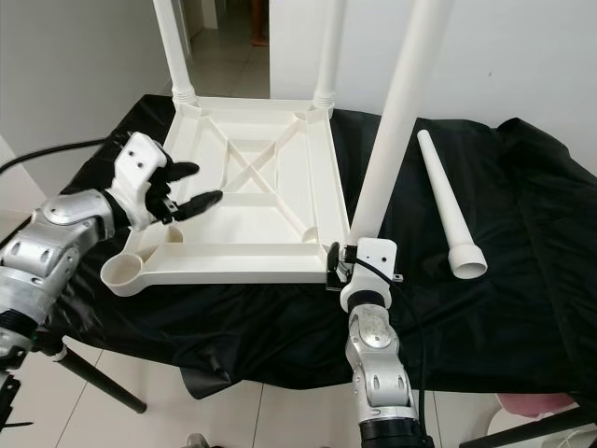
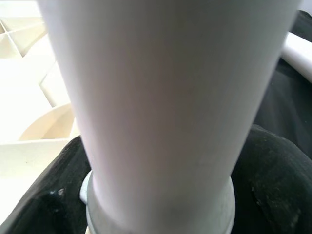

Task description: Building children table

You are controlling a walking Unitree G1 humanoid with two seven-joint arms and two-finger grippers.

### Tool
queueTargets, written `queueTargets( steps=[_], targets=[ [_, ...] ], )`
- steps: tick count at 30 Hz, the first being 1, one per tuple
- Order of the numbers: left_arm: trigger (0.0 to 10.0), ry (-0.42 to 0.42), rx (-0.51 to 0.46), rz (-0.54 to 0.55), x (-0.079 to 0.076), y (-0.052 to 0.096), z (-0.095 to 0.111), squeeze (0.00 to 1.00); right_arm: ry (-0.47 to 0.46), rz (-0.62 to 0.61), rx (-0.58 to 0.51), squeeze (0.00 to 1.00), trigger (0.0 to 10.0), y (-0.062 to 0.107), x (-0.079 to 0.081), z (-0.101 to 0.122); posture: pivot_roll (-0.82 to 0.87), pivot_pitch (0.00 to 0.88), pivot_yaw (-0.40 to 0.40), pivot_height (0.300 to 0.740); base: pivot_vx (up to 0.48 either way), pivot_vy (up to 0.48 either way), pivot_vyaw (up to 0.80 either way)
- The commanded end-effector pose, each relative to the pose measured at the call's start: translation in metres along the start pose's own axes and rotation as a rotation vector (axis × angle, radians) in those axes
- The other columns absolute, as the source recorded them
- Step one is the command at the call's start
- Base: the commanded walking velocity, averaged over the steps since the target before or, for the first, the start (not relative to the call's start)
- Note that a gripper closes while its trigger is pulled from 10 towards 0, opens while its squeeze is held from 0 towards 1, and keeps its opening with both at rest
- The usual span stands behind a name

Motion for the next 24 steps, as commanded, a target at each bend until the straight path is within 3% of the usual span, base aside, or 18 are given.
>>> queueTargets(
  steps=[1,5,8,10,13,19,24],
  targets=[
    [10.0,-0.011,0.006,-0.009,-0.005,-0.006,-0.002,0.00,0.013,-0.005,0.035,0.00,10.0,0.005,-0.007,-0.012,-0.03,0.055,0.019,0.740,0.000,0.000,0.00],
    [10.0,-0.007,0.006,-0.039,-0.012,-0.012,-0.004,0.00,0.015,-0.006,0.027,0.00,10.0,0.008,-0.011,-0.013,-0.03,0.056,0.022,0.740,0.000,0.000,0.00],
    [10.0,0.002,0.008,-0.093,-0.028,-0.023,-0.010,0.00,-0.008,0.005,-0.037,0.00,10.0,0.014,-0.016,-0.003,-0.03,0.058,0.027,0.740,0.000,0.000,0.00],
    [10.0,0.002,0.008,-0.093,-0.028,-0.023,-0.010,0.00,-0.008,0.005,-0.037,0.00,10.0,0.014,-0.016,-0.003,-0.03,0.058,0.027,0.740,0.000,0.000,0.00],
    [10.0,0.017,0.001,-0.154,-0.046,-0.032,-0.016,0.00,-0.034,0.008,-0.090,0.00,10.0,0.017,-0.021,0.008,-0.04,0.060,0.030,0.740,0.000,0.000,0.00],
    [10.0,0.020,0.023,-0.175,-0.054,-0.038,-0.023,0.00,-0.055,0.029,-0.123,0.00,10.0,0.018,-0.019,0.015,-0.05,0.058,0.031,0.740,0.000,0.000,0.00],
    [10.0,0.010,0.166,-0.116,-0.053,-0.047,-0.050,0.00,-0.056,0.071,-0.133,0.00,10.0,0.022,-0.016,0.017,-0.05,0.058,0.025,0.740,0.000,0.000,0.00]
  ],
)
Point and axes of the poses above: a point about 5 cm out from each wrist's last joint towards the gripper, its own y axis pointing back from the gripper into the wrist, its own z axis along the axis of the wrist's last joint, x = y × z, the point moved 5 cm from there along -y, pointing out of the wrist towards the gripper, and after that the axes turned 5 degrees about -y, right-handed, at the moved point
